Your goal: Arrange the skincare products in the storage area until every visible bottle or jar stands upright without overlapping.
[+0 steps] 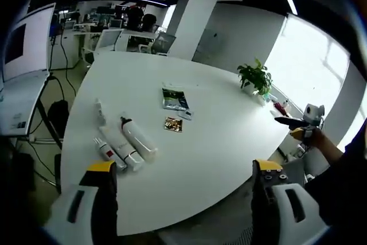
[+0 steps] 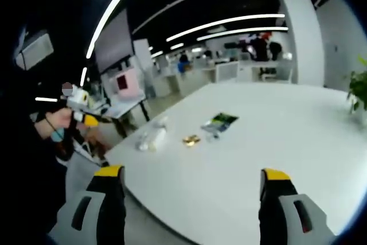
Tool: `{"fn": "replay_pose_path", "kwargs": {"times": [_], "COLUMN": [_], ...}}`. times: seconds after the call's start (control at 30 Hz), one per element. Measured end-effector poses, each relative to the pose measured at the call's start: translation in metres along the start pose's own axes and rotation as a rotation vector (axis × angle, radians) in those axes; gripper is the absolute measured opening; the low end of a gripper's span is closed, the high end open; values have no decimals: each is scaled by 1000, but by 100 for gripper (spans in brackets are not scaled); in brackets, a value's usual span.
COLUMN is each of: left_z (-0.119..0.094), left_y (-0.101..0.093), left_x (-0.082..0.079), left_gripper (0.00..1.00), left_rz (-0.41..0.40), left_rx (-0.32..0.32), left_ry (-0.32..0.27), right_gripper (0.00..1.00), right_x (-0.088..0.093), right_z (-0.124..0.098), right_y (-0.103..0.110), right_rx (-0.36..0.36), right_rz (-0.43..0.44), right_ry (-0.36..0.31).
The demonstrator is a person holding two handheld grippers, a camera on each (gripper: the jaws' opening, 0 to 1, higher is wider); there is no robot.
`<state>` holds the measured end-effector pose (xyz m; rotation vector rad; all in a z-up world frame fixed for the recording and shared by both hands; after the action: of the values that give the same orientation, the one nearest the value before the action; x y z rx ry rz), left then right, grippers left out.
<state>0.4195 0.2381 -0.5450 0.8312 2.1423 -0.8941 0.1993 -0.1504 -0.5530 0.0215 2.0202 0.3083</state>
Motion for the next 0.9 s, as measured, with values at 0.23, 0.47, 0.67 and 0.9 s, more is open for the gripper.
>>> {"fn": "replay_pose_path", "kwargs": {"times": [0.23, 0.47, 0.67, 0.9], "left_z": [2, 3, 3, 4], "left_y": [0, 1, 2, 4], "left_x": [2, 3, 2, 2], "left_gripper": [92, 92, 92, 92], "left_rz": [-4, -5, -8, -7], "left_rx": [0, -5, -10, -10], "left_ry": [7, 13, 9, 14], "right_gripper": [99, 99, 99, 99], "right_x": [1, 3, 4, 3], "right_z": [0, -1, 2, 3], "right_y": [0, 0, 2, 2], "right_rx": [0, 3, -1, -3], "right_rz": [6, 14, 15, 17], "right_ry": [0, 1, 2, -1]}}
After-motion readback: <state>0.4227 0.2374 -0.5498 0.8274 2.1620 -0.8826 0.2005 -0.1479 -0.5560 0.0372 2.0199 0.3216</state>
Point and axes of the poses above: the point that each gripper's makers call its tool centre point, and the gripper's own axes: z roughly forward along the fingers, y roughly to its left, x roughly out of its underside, the point moved 9 cm from there along -z, roughly backward along the fingers
